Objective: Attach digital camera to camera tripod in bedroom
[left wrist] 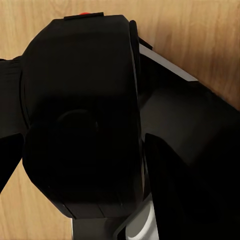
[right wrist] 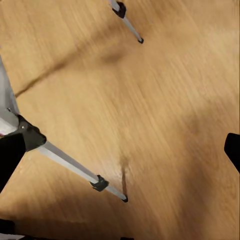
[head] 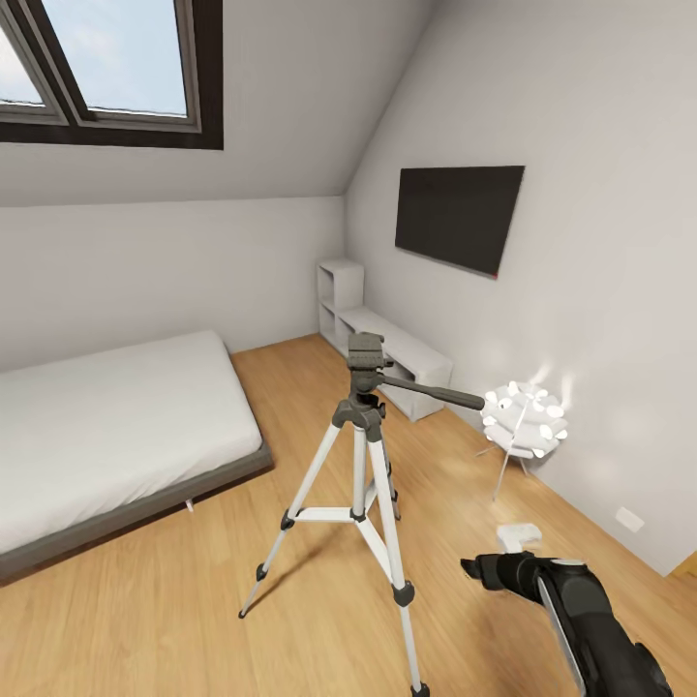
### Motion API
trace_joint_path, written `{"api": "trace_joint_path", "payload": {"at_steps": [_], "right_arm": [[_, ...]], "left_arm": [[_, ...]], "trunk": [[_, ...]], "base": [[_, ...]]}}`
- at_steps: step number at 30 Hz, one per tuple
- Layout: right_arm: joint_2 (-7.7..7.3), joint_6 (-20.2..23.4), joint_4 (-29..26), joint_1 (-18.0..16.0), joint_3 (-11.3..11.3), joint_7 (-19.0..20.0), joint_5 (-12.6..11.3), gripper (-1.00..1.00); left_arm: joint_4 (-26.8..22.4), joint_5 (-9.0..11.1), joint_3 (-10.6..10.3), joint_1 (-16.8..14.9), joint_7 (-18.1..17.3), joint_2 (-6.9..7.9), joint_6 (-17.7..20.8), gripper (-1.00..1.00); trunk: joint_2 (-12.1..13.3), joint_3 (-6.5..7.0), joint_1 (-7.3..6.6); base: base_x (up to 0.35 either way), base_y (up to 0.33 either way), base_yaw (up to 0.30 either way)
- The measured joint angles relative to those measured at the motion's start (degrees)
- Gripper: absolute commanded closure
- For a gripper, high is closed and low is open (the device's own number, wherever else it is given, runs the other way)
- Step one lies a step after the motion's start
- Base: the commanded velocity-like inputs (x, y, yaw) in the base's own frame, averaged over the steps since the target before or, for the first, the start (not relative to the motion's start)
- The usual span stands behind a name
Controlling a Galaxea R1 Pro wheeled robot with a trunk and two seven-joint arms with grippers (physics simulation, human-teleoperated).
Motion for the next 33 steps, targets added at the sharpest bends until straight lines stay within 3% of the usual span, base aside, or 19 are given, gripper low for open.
{"api": "trace_joint_path", "payload": {"at_steps": [7, 10, 11, 16, 18, 24, 33], "right_arm": [[0.22, 7.83, -6.64, -2.95, 0.54, 9.93, 0.02, -1.00], [0.28, 8.93, -8.49, -3.26, 2.79, 12.83, 0.33, -1.00], [0.30, 9.27, -9.05, -3.33, 4.72, 13.50, 0.39, -1.00], [0.41, 10.04, -9.91, -3.43, 9.41, 14.47, 0.66, -1.00], [0.49, 10.17, -10.02, -3.45, 10.13, 14.59, 0.73, -1.00], [2.48, 10.35, -10.18, -3.46, 11.23, 14.75, 0.74, -1.00], [3.40, 10.06, -10.21, -3.47, 11.44, 14.78, 0.72, -1.00]], "left_arm": [[0.00, -0.03, 0.00, 0.00, -0.06, -0.01, 0.01, 1.00], [0.00, -0.04, 0.00, 0.00, -0.06, 0.00, 0.00, 1.00], [0.00, -0.04, 0.00, 0.00, -0.07, 0.00, 0.00, 1.00], [0.00, -0.04, 0.00, 0.00, -0.07, 0.00, 0.00, 1.00], [0.00, -0.03, 0.00, 0.00, -0.07, 0.00, 0.00, 1.00], [0.00, -0.05, 0.00, 0.00, -0.06, 0.01, -0.01, 1.00], [0.00, -0.03, 0.02, 0.00, -0.01, 0.04, -0.01, 1.00]], "trunk": [[0.00, -0.01, 0.00], [0.00, -0.01, 0.00], [0.00, -0.01, 0.00], [0.00, -0.01, 0.00], [0.00, -0.01, 0.00], [0.00, -0.01, 0.00], [0.00, -0.01, 0.00]], "base": [[0.000, 0.000, 0.000], [0.000, 0.000, 0.000], [0.000, 0.000, 0.000], [0.000, 0.000, 0.000], [0.000, 0.000, 0.000], [0.000, 0.000, 0.000], [0.000, 0.000, 0.000]]}}
